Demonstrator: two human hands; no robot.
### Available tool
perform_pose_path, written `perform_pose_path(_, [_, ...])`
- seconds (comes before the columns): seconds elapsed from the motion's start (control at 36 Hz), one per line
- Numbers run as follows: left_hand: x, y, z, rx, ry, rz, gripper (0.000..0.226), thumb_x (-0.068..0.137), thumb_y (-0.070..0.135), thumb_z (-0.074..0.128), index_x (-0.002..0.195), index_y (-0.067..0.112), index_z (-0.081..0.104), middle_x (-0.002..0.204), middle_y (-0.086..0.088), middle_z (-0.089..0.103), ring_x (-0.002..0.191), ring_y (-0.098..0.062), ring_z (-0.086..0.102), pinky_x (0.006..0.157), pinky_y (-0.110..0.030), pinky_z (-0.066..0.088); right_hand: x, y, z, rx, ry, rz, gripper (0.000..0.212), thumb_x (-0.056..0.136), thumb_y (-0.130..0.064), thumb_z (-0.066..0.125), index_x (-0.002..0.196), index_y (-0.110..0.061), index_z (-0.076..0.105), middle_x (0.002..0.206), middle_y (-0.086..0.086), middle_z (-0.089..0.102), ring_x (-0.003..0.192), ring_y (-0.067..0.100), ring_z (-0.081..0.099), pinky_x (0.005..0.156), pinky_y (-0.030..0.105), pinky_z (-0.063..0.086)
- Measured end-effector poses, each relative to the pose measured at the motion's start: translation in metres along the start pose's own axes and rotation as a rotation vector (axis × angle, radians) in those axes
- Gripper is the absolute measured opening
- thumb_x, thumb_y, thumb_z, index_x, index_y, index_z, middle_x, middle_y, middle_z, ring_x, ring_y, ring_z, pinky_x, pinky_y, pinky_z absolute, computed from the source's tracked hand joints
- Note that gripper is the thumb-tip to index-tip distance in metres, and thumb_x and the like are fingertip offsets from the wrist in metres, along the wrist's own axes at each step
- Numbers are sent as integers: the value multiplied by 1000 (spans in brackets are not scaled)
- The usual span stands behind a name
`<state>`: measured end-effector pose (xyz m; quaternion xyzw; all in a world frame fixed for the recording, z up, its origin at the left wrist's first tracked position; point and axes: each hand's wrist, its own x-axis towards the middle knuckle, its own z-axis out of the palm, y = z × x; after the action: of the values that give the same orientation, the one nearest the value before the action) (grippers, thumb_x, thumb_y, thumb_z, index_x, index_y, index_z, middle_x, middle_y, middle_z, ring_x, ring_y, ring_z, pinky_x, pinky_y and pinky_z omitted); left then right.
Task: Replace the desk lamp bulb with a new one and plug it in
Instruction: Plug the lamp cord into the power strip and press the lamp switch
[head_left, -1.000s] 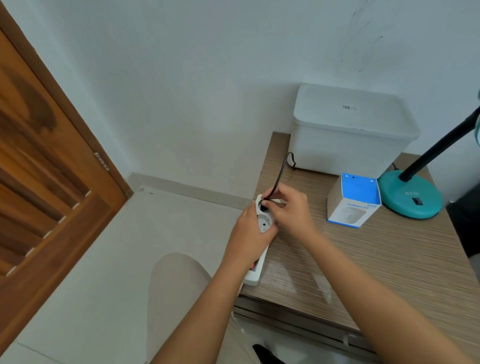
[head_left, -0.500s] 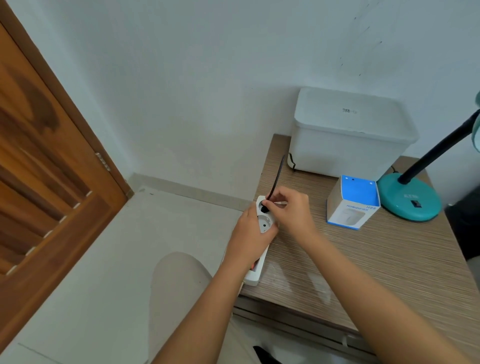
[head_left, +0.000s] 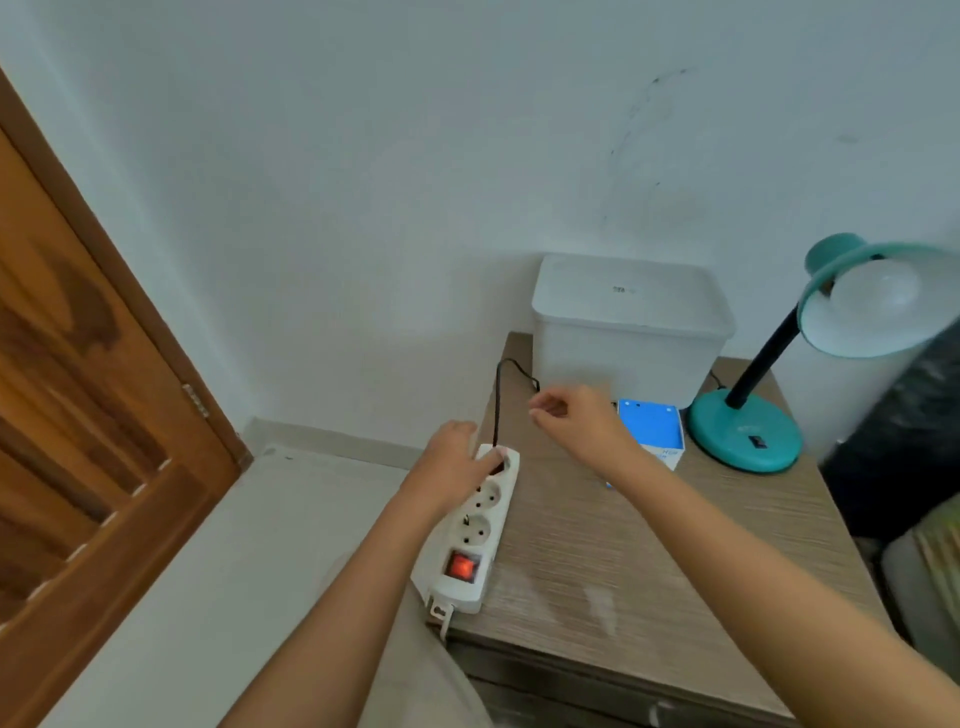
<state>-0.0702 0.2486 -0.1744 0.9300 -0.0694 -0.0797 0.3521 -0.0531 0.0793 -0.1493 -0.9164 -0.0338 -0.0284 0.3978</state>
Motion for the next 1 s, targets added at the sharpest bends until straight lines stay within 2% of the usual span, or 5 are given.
perform_pose_path(0.22, [33, 110, 2, -49, 119, 220, 47, 92, 37, 55, 129, 8, 52, 133, -8, 53, 122, -19, 49, 96, -25, 36, -26, 41, -107, -142, 79, 85, 29, 92, -21, 53, 114, -8, 66, 118, 7, 68, 109, 17, 59, 83, 17, 36])
perform_pose_path(0.36, [55, 184, 58, -111, -19, 283, 47, 93, 38, 54, 130, 9, 52, 134, -6, 53, 123, -18, 49, 96, -23, 33, -41, 103, -154, -255, 76, 256, 35, 97, -26, 44, 125, -9, 59, 132, 10, 59, 124, 25, 52, 100, 29, 36])
perform_pose_path(0.5, [71, 216, 140, -46, -175, 244, 34, 93, 42, 50, 97, 9, 57, 101, -8, 57, 101, -24, 57, 79, -32, 42, -52, 171, -172, -253, 46, 415, 43, 98, -29, 40, 133, -4, 48, 138, 17, 51, 127, 31, 47, 103, 33, 36])
perform_pose_path(0.75, [91, 177, 237, 85, -131, -11, 70, 96, 50, 36, 147, 6, 18, 153, -13, 25, 140, -28, 27, 110, -38, 27, -33, 248, -145, -247, -17, 431, 72, 98, -45, 30, 149, -6, -1, 160, 10, -10, 148, 21, -7, 121, 36, 2])
perform_pose_path(1.0, [114, 165, 271, 145, 42, 86, 85, 90, 64, 17, 150, 5, 8, 159, -11, 11, 147, -22, 10, 117, -30, 4, -4, 275, -126, -140, 187, 377, 76, 96, -47, 34, 149, -6, -3, 160, 9, -9, 147, 18, -10, 119, 32, -2])
